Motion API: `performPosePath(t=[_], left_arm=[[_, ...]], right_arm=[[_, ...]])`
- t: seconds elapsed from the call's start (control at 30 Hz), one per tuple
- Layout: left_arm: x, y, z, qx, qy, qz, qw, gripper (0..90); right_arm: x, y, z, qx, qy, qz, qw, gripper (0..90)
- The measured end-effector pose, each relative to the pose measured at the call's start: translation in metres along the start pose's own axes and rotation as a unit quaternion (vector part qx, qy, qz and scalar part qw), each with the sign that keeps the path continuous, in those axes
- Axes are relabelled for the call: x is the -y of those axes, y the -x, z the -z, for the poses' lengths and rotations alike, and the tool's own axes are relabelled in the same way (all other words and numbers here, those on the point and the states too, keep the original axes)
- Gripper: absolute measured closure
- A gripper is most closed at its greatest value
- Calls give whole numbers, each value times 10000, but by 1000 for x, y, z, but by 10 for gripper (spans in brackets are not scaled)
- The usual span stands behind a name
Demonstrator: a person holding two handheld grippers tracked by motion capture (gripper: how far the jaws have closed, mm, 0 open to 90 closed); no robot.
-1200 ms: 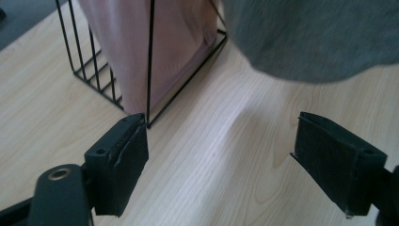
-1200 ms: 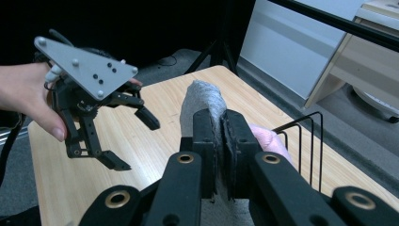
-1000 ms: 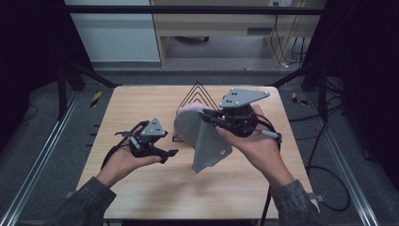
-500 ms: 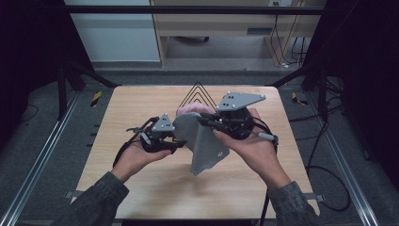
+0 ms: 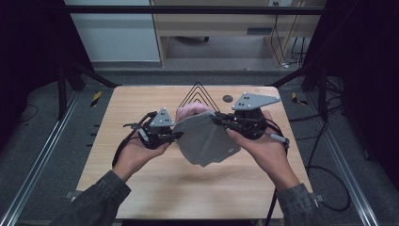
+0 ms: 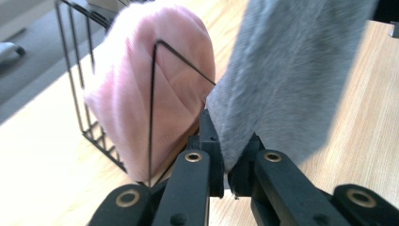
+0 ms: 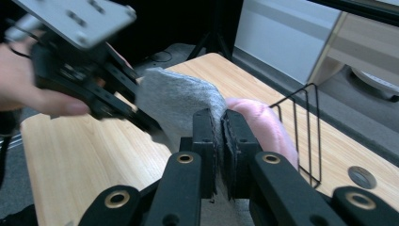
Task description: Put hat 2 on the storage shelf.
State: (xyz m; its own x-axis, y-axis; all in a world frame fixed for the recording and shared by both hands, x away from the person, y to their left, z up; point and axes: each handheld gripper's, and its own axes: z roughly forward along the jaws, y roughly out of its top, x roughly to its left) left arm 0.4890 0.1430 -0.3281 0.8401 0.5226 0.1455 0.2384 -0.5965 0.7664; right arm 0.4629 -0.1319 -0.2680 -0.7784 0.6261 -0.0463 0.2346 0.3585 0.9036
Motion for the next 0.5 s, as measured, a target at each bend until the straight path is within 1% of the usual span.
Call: performPosePath(t=[0.1,0.27,0.37,0.5], left_arm=[[-11,1,11,-88,-5,-132,9999,865],[-22,0,19,-207,-62,-250,9995,865],[-27,-2,24,-258,-52,-280,9993,865],[-32,-5,28,-277,-5,-244,9993,865]], right_arm=[[-2,4,4,65,55,-55,9999,846],[-6,9,6,134,119,-91,9998,846],[-8,12,7,148,123,-121,9997,846],[-12,12,9,176,141,-110,9997,846]])
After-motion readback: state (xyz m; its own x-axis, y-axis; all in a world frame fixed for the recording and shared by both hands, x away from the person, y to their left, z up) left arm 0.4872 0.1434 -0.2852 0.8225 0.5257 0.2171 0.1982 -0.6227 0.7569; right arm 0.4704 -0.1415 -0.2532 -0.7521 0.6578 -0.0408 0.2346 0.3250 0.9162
